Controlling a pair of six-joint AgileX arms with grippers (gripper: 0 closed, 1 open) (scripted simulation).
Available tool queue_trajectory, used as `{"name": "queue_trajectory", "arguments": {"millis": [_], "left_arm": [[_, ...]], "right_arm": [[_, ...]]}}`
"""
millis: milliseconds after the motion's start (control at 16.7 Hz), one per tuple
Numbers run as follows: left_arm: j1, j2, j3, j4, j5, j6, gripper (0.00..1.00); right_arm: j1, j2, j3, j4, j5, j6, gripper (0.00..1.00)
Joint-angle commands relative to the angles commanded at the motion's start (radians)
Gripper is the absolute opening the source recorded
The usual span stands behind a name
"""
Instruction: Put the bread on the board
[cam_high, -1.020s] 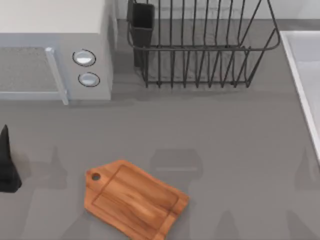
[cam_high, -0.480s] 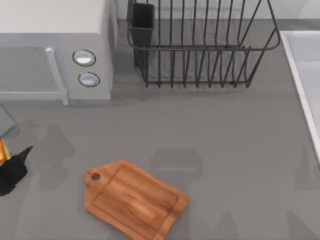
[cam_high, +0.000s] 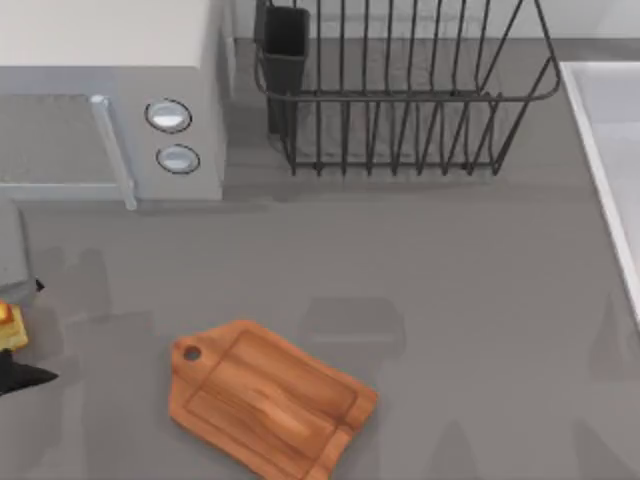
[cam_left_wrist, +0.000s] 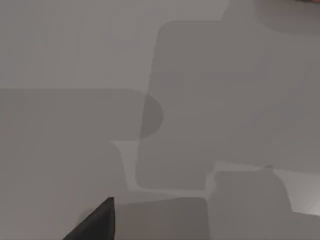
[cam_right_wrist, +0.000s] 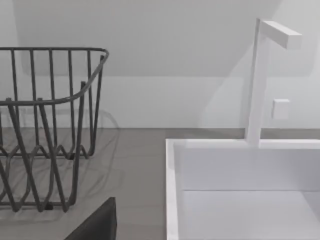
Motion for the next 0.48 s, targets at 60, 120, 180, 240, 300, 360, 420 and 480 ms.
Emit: {"name": "queue_trajectory", "arguments": {"millis": [60, 120, 180, 240, 300, 360, 420, 480], "left_arm": [[0.03, 0.061, 0.024, -0.048, 0.027, 0.035, 1.0], [0.061, 0.123, 0.05, -0.096, 0.056, 0.072, 1.0], [0.094, 0.186, 0.077, -0.144, 0.088, 0.116, 1.0], [0.128, 0.254, 0.106, -0.187, 0.125, 0.173, 1.0], [0.163, 0.32, 0.136, -0.227, 0.163, 0.238, 1.0], [0.201, 0.383, 0.165, -0.265, 0.204, 0.309, 1.0], [0.24, 0.437, 0.194, -0.301, 0.245, 0.385, 1.0], [0.282, 0.483, 0.222, -0.336, 0.289, 0.461, 1.0]], "right_arm": [[0.0, 0.0, 0.0, 0.0, 0.0, 0.0, 1.0], [0.0, 0.0, 0.0, 0.0, 0.0, 0.0, 1.0], [0.0, 0.0, 0.0, 0.0, 0.0, 0.0, 1.0], [0.0, 0.0, 0.0, 0.0, 0.0, 0.0, 1.0], [0.0, 0.0, 0.0, 0.0, 0.0, 0.0, 1.0], [0.0, 0.0, 0.0, 0.0, 0.0, 0.0, 1.0], [0.0, 0.0, 0.0, 0.0, 0.0, 0.0, 1.0], [0.0, 0.0, 0.0, 0.0, 0.0, 0.0, 1.0]]}}
